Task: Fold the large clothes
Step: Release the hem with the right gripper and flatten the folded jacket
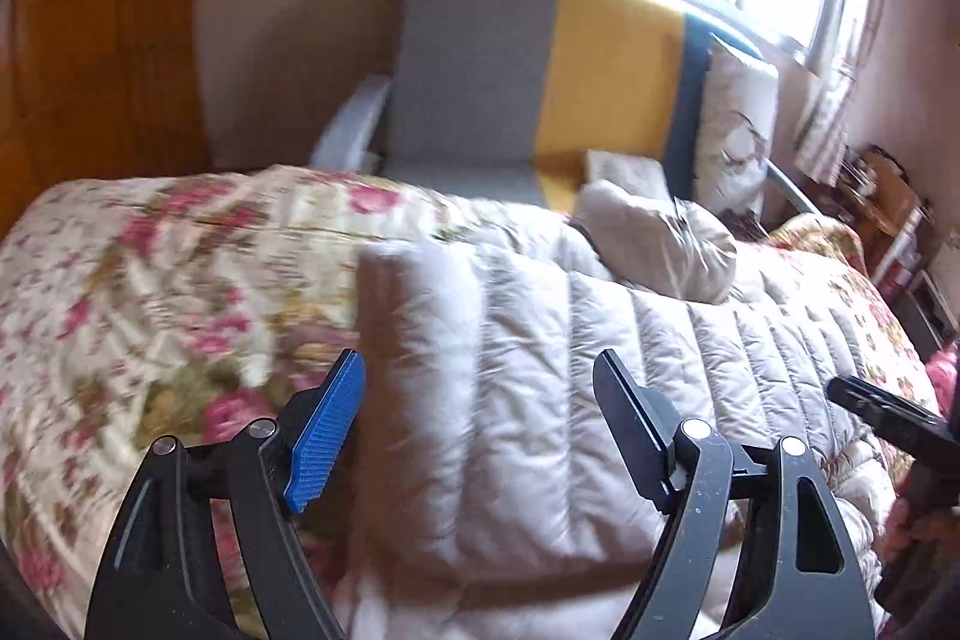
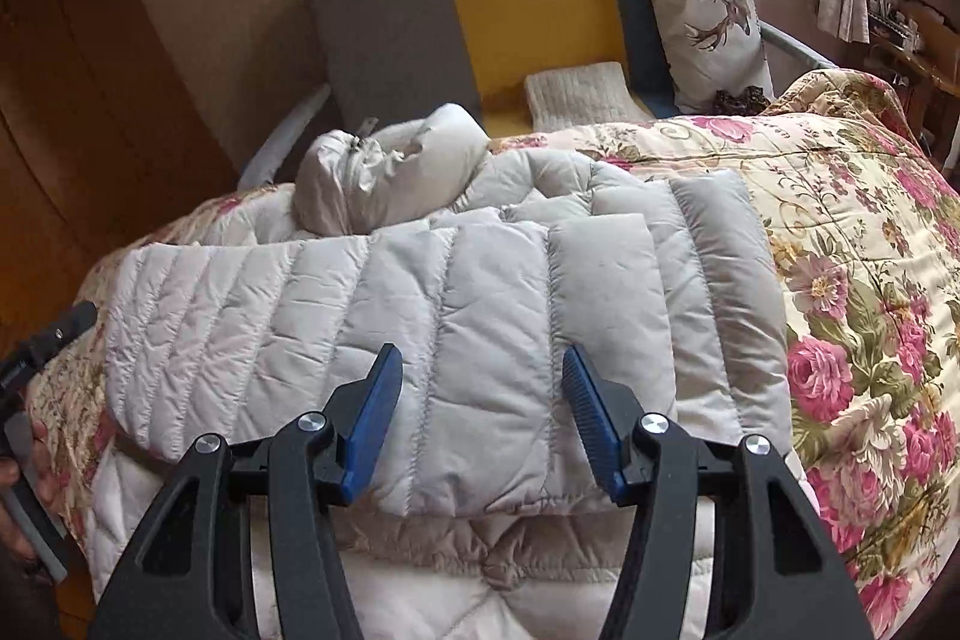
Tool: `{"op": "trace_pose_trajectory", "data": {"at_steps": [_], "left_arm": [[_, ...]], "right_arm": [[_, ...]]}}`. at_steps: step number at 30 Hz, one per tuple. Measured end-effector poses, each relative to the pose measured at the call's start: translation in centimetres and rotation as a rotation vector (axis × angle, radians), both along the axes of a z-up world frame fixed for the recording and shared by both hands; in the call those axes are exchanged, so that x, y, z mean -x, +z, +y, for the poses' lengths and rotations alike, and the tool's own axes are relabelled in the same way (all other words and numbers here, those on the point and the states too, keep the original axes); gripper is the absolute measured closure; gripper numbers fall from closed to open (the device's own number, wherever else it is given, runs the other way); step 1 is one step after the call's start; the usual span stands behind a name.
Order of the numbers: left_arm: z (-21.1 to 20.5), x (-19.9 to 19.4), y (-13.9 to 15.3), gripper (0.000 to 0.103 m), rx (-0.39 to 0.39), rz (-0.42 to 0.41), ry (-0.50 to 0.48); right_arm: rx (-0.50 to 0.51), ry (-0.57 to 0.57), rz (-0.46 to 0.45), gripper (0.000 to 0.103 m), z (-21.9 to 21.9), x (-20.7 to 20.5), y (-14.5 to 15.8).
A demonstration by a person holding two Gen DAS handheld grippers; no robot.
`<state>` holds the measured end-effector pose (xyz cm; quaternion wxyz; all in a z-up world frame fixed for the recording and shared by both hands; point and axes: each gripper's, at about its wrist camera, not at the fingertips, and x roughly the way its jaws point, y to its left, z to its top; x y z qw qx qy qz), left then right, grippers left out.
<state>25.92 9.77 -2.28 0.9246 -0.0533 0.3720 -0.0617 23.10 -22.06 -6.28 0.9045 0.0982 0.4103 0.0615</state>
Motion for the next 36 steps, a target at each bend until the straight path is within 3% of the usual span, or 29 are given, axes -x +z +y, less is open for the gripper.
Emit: {"op": "trace_pose_trajectory", "data": {"at_steps": [4, 7, 9, 12, 18, 22, 27, 36], "left_arm": [[-0.8, -3.9, -3.9, 0.026, -0.020, 0.126, -0.012], [0.4, -5.1, -6.9, 0.015, 0.052, 0.204, 0.020], [1.0, -5.0, -7.8, 0.013, 0.075, 0.203, 0.050], [0.5, -4.5, -8.2, 0.013, 0.033, 0.183, 0.064], [0.0, -2.0, -6.2, 0.011, -0.081, 0.153, 0.170], [-0.2, 2.2, -3.9, 0.011, -0.122, 0.091, 0.190], [-0.4, 7.3, -2.5, 0.011, -0.125, 0.067, 0.178], [0.8, 14.3, -1.9, 0.011, -0.131, 0.046, 0.177]], "right_arm": [[0.055, -0.012, 0.040, 0.048, -0.2, -1.6, -2.2], [0.085, -0.003, 0.065, 0.048, -0.1, -2.3, -3.6], [0.119, 0.004, 0.062, 0.048, 0.2, -2.5, -4.4], [0.167, 0.008, 0.043, 0.048, 0.9, -2.7, -5.3], [0.154, 0.002, 0.043, 0.045, 0.7, -2.3, -4.9], [0.088, -0.005, 0.021, 0.019, -0.1, -0.5, -3.0], [0.081, 0.016, 0.011, 0.014, -0.2, 3.2, -1.8], [0.050, 0.029, 0.065, 0.010, -3.2, 11.3, -2.3]]}}
